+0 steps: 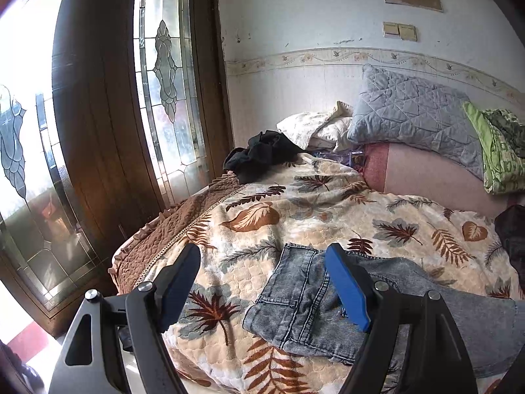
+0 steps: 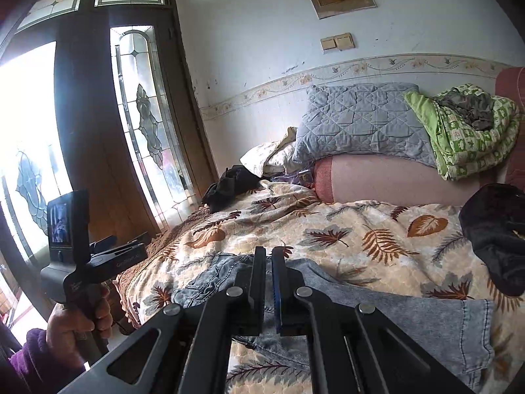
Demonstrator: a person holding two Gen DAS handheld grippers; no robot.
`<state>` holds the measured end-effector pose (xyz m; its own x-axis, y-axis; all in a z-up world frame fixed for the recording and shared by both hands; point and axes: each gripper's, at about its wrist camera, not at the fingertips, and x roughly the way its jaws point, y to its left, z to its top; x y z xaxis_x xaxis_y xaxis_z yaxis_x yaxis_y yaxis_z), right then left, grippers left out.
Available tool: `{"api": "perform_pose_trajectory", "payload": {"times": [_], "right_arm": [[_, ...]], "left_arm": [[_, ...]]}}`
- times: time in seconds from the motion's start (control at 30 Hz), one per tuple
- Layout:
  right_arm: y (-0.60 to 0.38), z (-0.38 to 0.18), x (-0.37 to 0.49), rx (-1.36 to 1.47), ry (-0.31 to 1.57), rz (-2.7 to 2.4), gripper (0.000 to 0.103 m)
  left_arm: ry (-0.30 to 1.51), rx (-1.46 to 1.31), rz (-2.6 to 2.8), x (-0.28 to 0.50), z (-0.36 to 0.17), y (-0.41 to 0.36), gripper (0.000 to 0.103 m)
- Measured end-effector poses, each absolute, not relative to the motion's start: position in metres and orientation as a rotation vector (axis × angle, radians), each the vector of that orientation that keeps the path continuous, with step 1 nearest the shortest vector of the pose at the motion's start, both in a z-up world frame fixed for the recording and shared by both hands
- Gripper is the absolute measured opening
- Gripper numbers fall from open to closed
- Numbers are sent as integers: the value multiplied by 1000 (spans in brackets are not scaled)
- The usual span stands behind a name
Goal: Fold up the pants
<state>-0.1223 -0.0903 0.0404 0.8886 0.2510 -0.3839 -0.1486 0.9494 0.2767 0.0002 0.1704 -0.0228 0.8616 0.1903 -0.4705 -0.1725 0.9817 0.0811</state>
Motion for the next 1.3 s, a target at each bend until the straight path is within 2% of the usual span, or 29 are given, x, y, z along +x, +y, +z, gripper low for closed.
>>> {"api": "perform_pose_trajectory", "payload": {"times": [0.27, 0.4, 0.5, 0.63, 0.7, 0.8, 0.9, 0.97, 1.07, 1.23, 1.3], "right_arm": [[-103, 39, -127, 253, 429, 175, 5], [-124, 26, -128, 275, 469, 146, 5], [-160, -8, -122, 307, 592, 60, 5], [-231, -84, -117, 454, 811, -70, 5], [-263, -123, -121, 488, 914, -152, 5], [-303, -157, -129, 558, 950, -270, 5], [-321, -164, -130, 591, 918, -239, 5], [-324, -177, -128, 568, 984, -284, 5], [-337, -189, -140, 701, 985, -245, 6], [-335, -176, -155, 713, 1021, -209, 6], [-335, -163, -153, 716, 956, -181, 6]], "left_arm": [[497, 60, 174, 3, -27, 157, 79], [577, 72, 138, 15, -49, 152, 83], [711, 81, 134, 36, -82, 152, 83], [856, 107, 126, 56, -134, 143, 83], [870, 141, 131, 61, -151, 135, 83], [887, 178, 148, 71, -166, 126, 83], [904, 201, 183, 81, -179, 124, 83], [955, 210, 209, 88, -191, 127, 83], [998, 203, 232, 91, -204, 134, 85], [966, 220, 258, 85, -189, 129, 85], [922, 180, 211, 78, -173, 123, 85]]}}
